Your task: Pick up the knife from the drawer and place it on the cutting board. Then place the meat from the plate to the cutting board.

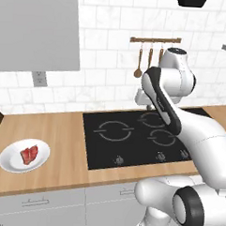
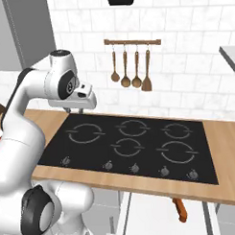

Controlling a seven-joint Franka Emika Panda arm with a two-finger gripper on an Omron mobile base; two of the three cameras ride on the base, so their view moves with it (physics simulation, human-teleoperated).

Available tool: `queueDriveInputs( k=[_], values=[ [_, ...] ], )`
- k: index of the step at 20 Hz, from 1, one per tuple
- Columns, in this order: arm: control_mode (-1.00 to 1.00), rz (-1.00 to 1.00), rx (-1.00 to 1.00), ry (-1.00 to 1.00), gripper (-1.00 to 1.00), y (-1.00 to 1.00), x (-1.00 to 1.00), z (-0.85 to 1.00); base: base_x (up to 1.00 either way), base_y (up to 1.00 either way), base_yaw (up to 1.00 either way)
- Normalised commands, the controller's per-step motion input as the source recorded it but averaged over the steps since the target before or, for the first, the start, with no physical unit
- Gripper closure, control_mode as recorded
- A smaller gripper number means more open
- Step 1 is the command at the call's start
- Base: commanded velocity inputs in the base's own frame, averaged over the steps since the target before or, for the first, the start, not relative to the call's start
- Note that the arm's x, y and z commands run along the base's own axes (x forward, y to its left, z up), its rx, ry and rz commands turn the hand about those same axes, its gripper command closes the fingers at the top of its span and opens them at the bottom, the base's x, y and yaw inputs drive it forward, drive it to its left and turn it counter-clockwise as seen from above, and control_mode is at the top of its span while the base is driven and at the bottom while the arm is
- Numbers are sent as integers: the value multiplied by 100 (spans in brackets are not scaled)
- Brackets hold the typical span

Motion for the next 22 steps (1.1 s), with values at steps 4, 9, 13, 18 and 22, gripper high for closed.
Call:
queueDriveInputs(
  k=[4,9,13,18,22],
  values=[
    [100,0,0,0,-100,0,0,0,0,0,0],
    [100,0,0,0,-100,0,0,0,-3,9,-8],
    [100,0,0,0,-100,0,0,0,-23,34,-44],
    [100,0,0,0,-100,0,0,0,-26,33,-53],
    [100,0,0,0,-100,0,0,0,-28,43,-55]
  ],
)
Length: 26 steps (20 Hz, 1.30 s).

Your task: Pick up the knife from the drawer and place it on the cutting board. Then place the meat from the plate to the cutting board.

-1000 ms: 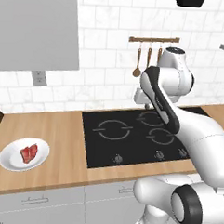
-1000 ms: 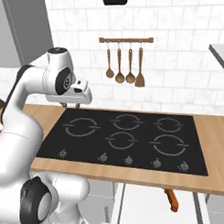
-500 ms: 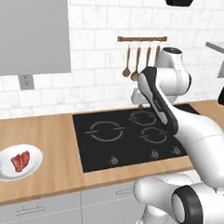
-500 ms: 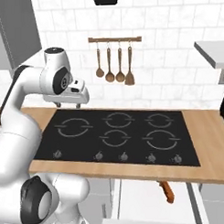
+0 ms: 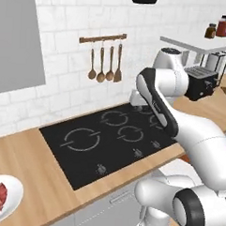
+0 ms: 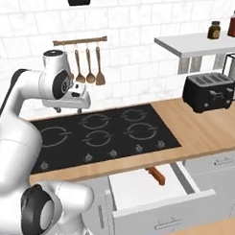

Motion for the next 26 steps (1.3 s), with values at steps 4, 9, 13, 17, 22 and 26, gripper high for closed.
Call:
queueDriveInputs(
  k=[4,9,13,17,22,26],
  values=[
    [100,0,0,0,-100,0,0,0,-39,50,-60],
    [100,0,0,0,-100,0,0,0,-9,-4,-35],
    [100,0,0,0,-100,0,0,0,0,-18,-23],
    [-100,-8,1,2,-100,-83,2,-35,0,0,0],
    [-100,-9,5,8,-100,-100,0,-65,0,0,0],
    [-100,3,16,5,-100,-100,25,-86,0,0,0]
  ],
)
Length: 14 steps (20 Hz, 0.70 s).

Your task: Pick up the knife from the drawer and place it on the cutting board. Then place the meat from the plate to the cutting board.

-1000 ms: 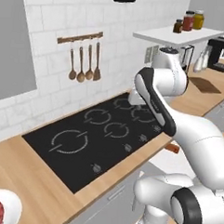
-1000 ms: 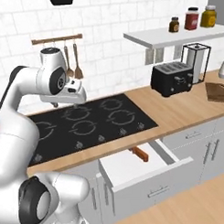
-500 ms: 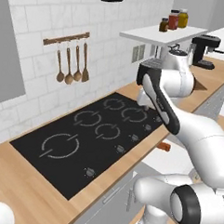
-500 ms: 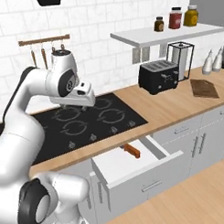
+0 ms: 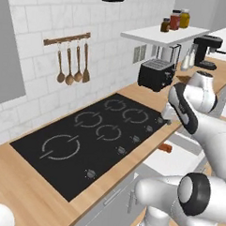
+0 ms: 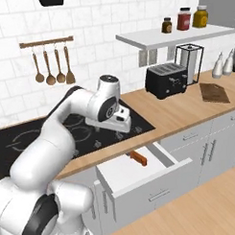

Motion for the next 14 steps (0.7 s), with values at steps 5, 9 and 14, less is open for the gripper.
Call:
queueDriveInputs(
  k=[5,9,14],
  values=[
    [-100,18,18,0,-100,-100,4,-83,0,0,0],
    [-100,19,10,0,-100,-100,2,-69,0,0,0],
    [-100,28,0,-8,-100,-86,6,-57,0,0,0]
  ],
)
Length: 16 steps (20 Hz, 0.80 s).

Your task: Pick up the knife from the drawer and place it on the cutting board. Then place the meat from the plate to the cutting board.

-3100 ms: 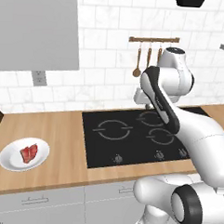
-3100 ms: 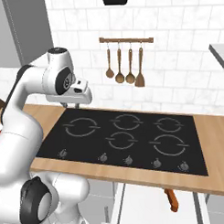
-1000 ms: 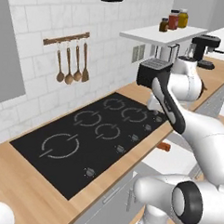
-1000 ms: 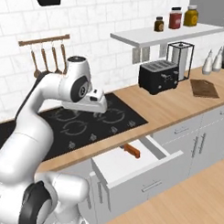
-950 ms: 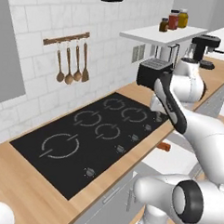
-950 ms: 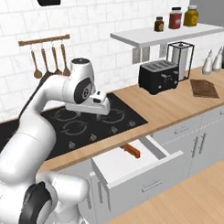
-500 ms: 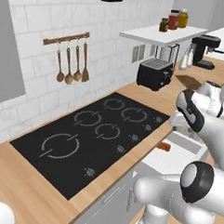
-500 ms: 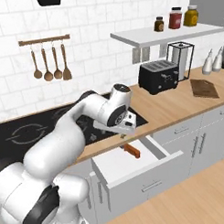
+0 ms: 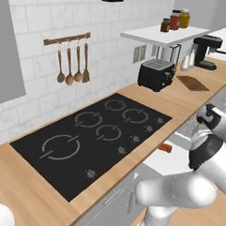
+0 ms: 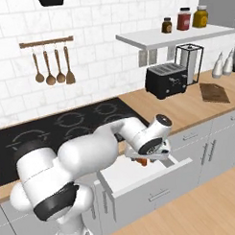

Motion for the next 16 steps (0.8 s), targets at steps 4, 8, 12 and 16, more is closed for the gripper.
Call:
queueDriveInputs(
  k=[4,8,12,16],
  values=[
    [-100,27,0,-3,-100,-71,22,-52,0,0,0],
    [-100,21,0,-10,-100,-14,25,-33,0,0,0],
    [-100,3,0,-6,-100,7,21,-22,0,0,0],
    [-100,4,-3,-5,-100,3,24,-40,0,0,0]
  ],
)
